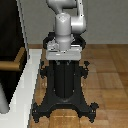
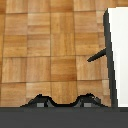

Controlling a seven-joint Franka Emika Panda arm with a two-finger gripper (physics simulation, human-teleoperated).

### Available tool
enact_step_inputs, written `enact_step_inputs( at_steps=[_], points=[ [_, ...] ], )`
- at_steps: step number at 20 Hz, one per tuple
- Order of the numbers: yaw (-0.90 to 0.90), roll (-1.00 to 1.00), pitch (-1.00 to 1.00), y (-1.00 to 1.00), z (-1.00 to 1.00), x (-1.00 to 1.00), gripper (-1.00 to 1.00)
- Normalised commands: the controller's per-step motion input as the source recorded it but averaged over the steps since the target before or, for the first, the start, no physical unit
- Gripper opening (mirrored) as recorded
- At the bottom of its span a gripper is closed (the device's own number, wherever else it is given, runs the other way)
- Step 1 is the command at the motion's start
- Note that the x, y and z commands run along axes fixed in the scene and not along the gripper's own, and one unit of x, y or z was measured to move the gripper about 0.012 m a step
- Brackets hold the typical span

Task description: Open the door by pressing down and pulling on the handle.

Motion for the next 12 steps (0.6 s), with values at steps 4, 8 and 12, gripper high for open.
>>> enact_step_inputs(
  at_steps=[4,8,12],
  points=[
    [0.0,0.0,0.0,0.0,0.0,0.0,1.0],
    [0.0,0.0,0.0,0.0,0.0,0.0,1.0],
    [0.0,0.0,0.0,0.0,0.25,0.0,1.0]
  ],
)
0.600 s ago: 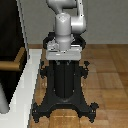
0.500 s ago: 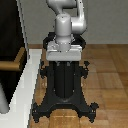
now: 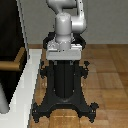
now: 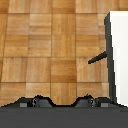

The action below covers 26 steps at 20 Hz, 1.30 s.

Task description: Open the door by pressing down and pulling on the handle.

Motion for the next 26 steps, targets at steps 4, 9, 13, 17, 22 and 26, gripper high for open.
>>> enact_step_inputs(
  at_steps=[4,9,13,17,22,26],
  points=[
    [0.0,0.0,0.0,0.0,0.75,0.0,1.0],
    [0.0,0.0,0.0,0.0,0.6,0.0,1.0],
    [0.0,0.0,0.0,0.0,0.75,0.0,1.0],
    [0.0,0.0,0.0,0.0,0.75,0.0,1.0],
    [0.0,0.0,0.0,-0.2,0.2,0.0,1.0],
    [0.0,0.0,0.0,-0.75,0.0,0.0,1.0]
  ],
)
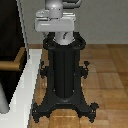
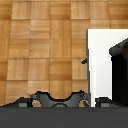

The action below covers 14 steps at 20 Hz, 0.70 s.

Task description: Open the door by pressing down and pulling on the handle.

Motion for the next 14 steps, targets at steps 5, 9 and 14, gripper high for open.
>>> enact_step_inputs(
  at_steps=[5,9,14],
  points=[
    [0.0,0.0,0.0,-0.6,0.0,0.0,1.0],
    [0.0,0.0,0.0,-0.5,0.0,0.0,1.0],
    [0.0,0.0,0.0,-0.6,0.0,0.0,1.0]
  ],
)
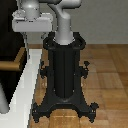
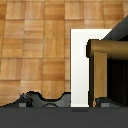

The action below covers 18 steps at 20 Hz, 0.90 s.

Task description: Open the door by pressing down and pulling on the handle.

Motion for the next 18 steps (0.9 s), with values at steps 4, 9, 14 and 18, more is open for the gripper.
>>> enact_step_inputs(
  at_steps=[4,9,14,18],
  points=[
    [-0.11,0.0,0.0,0.0,0.0,0.0,1.0],
    [-0.06,0.0,0.0,0.0,0.0,0.0,1.0],
    [0.0,0.0,0.0,-0.6,0.0,0.0,1.0],
    [0.0,0.0,0.0,-0.5,0.0,0.0,1.0]
  ],
)
